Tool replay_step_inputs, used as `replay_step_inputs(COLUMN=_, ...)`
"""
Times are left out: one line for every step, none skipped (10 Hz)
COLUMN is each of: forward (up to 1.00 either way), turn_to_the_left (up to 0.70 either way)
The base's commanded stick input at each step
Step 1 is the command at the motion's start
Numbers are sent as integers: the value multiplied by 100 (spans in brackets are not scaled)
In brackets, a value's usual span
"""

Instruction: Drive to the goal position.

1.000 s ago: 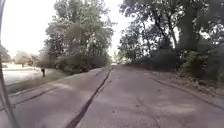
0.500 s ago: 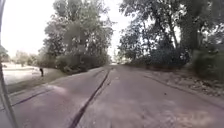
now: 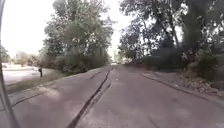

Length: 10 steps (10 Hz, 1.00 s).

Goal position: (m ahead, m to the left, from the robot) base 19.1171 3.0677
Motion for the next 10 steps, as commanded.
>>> replay_step_inputs(forward=70, turn_to_the_left=0)
replay_step_inputs(forward=70, turn_to_the_left=0)
replay_step_inputs(forward=70, turn_to_the_left=0)
replay_step_inputs(forward=70, turn_to_the_left=0)
replay_step_inputs(forward=70, turn_to_the_left=0)
replay_step_inputs(forward=70, turn_to_the_left=0)
replay_step_inputs(forward=70, turn_to_the_left=0)
replay_step_inputs(forward=70, turn_to_the_left=0)
replay_step_inputs(forward=70, turn_to_the_left=0)
replay_step_inputs(forward=70, turn_to_the_left=0)
